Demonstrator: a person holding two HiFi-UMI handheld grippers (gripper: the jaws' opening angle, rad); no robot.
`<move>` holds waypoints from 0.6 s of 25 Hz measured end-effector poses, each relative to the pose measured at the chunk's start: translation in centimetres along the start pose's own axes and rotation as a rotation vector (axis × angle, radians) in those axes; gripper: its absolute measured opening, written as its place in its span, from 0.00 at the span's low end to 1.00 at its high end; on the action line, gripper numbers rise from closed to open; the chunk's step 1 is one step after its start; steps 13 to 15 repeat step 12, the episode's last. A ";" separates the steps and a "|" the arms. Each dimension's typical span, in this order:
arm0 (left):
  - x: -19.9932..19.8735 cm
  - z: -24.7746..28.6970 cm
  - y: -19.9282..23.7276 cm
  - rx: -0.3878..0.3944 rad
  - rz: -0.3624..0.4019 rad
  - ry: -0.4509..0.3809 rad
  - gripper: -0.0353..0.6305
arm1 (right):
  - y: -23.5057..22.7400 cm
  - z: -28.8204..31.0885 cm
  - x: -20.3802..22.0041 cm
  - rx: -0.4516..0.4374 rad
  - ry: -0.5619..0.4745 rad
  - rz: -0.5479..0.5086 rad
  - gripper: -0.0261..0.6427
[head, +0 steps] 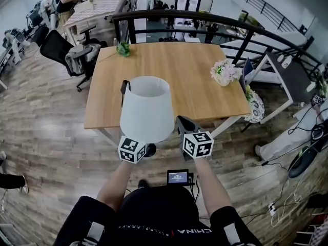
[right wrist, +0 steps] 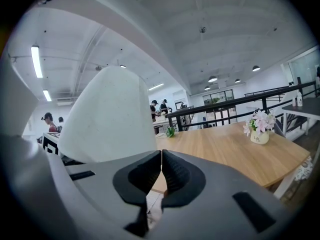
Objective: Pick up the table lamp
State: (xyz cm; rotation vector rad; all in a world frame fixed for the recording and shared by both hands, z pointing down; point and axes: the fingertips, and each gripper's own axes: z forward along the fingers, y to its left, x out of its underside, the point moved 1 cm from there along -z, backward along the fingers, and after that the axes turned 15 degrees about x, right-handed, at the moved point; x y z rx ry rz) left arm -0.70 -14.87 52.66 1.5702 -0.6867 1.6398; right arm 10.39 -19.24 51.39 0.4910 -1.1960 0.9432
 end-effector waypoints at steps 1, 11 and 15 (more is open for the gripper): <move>-0.1 0.0 -0.1 0.003 0.001 -0.004 0.13 | 0.0 0.0 -0.1 0.000 -0.003 -0.002 0.08; -1.3 0.1 -1.1 0.060 0.021 -0.045 0.13 | 0.1 -0.8 -1.1 0.012 -0.033 -0.023 0.08; -1.4 0.1 -1.2 0.066 0.024 -0.048 0.13 | 0.2 -0.8 -1.1 0.014 -0.037 -0.029 0.08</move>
